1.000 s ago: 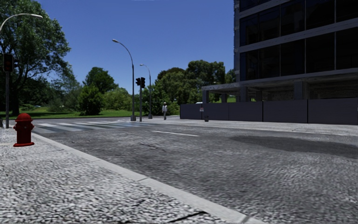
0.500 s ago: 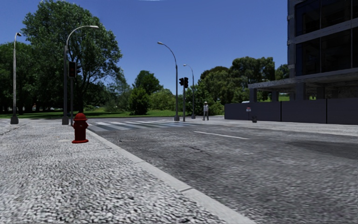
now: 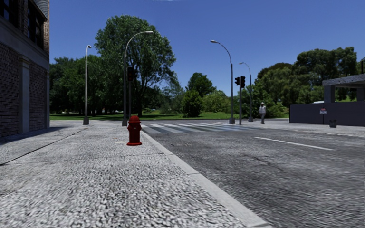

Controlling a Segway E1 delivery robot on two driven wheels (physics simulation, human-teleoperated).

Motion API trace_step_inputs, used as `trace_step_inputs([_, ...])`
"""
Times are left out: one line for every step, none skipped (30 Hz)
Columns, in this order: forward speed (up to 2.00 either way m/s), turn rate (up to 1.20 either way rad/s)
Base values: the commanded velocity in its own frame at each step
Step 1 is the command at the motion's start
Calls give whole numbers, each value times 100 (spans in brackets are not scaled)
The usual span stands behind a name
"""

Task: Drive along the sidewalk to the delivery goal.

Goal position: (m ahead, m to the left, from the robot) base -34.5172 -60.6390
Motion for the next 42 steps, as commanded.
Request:
trace_step_inputs([200,65])
trace_step_inputs([200,65])
trace_step_inputs([200,65])
trace_step_inputs([200,65])
trace_step_inputs([200,65])
trace_step_inputs([200,65])
trace_step_inputs([200,65])
trace_step_inputs([200,65])
trace_step_inputs([200,65])
trace_step_inputs([200,65])
trace_step_inputs([200,65])
trace_step_inputs([200,65])
trace_step_inputs([200,65])
trace_step_inputs([200,65])
trace_step_inputs([200,65])
trace_step_inputs([200,65])
trace_step_inputs([200,65])
trace_step_inputs([200,65])
trace_step_inputs([200,65])
trace_step_inputs([200,65])
trace_step_inputs([200,65])
trace_step_inputs([200,65])
trace_step_inputs([200,65])
trace_step_inputs([200,65])
trace_step_inputs([200,65])
trace_step_inputs([200,65])
trace_step_inputs([200,65])
trace_step_inputs([200,65])
trace_step_inputs([200,65])
trace_step_inputs([200,65])
trace_step_inputs([200,65])
trace_step_inputs([200,65])
trace_step_inputs([200,65])
trace_step_inputs([200,65])
trace_step_inputs([200,65])
trace_step_inputs([200,65])
trace_step_inputs([200,65])
trace_step_inputs([200,65])
trace_step_inputs([200,65])
trace_step_inputs([200,61])
trace_step_inputs([200,61])
trace_step_inputs([200,46])
